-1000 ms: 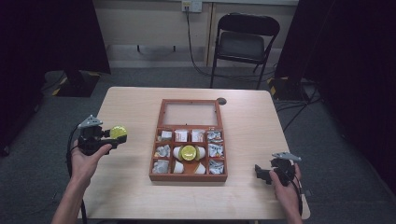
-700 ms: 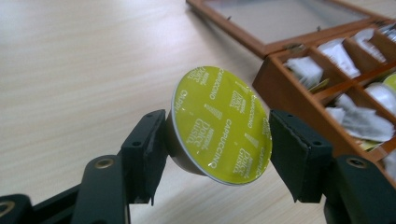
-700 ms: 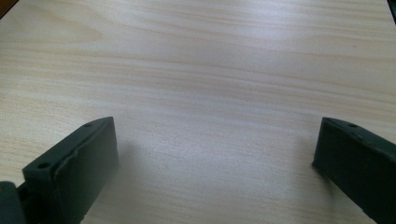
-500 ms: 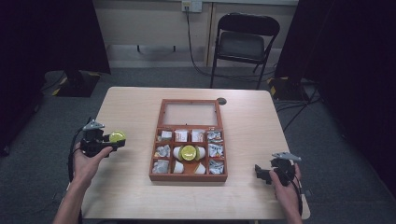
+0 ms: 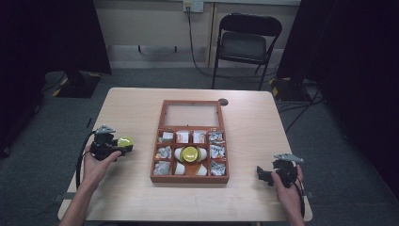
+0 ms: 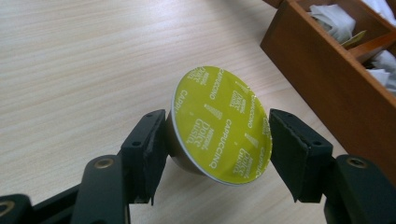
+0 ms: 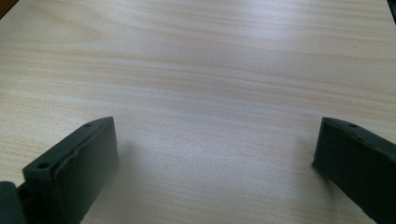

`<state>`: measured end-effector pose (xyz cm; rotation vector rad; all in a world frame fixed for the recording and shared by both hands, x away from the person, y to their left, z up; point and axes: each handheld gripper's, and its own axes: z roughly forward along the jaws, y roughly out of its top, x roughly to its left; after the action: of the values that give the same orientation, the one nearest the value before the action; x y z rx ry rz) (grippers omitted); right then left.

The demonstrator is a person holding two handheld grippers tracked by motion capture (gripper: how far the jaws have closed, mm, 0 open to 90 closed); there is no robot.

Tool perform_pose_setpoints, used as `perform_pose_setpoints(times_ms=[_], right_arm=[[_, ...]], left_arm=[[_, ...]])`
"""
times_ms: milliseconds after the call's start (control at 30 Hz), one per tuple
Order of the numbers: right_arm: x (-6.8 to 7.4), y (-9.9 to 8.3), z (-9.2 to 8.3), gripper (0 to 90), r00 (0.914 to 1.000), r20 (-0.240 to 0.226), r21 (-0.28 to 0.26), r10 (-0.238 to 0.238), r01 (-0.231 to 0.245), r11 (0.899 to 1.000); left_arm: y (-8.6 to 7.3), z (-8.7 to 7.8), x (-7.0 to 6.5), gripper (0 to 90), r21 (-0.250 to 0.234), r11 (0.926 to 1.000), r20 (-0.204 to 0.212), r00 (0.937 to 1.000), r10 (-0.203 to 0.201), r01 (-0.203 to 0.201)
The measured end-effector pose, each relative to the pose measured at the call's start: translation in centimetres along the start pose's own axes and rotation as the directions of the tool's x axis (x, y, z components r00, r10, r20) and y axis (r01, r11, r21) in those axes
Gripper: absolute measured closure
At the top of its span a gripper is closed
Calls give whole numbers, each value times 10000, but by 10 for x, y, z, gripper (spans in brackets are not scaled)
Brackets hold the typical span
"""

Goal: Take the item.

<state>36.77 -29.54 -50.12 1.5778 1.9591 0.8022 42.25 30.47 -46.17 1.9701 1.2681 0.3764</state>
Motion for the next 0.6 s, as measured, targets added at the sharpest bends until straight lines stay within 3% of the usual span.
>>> perform_pose_setpoints(times_ms=[133, 200, 333, 467, 600], right_arm=[[0, 0, 0, 0, 10000, -1, -1, 0, 0, 10000], [0, 0, 0, 0, 10000, -1, -1, -2, 2, 10000], [0, 0, 0, 0, 10000, 1, -1, -1, 1, 10000], [0, 0, 0, 0, 10000, 0, 1, 1, -1, 10000], [0, 0, 0, 0, 10000, -1, 1, 3, -3, 10000]], left_arm=[[-2, 5, 1, 390, 33, 9999, 133, 9999, -97, 97], [-4, 12, -2, 389, 255, 9995, 184, 9997, 168, -173], [-5, 17, -4, 385, 365, 9993, 235, 9997, 106, -115], [-5, 19, -5, 309, 445, 9989, 294, 9994, 155, -168], [-5, 8, -4, 207, 346, 9994, 460, 9989, -7, -9]])
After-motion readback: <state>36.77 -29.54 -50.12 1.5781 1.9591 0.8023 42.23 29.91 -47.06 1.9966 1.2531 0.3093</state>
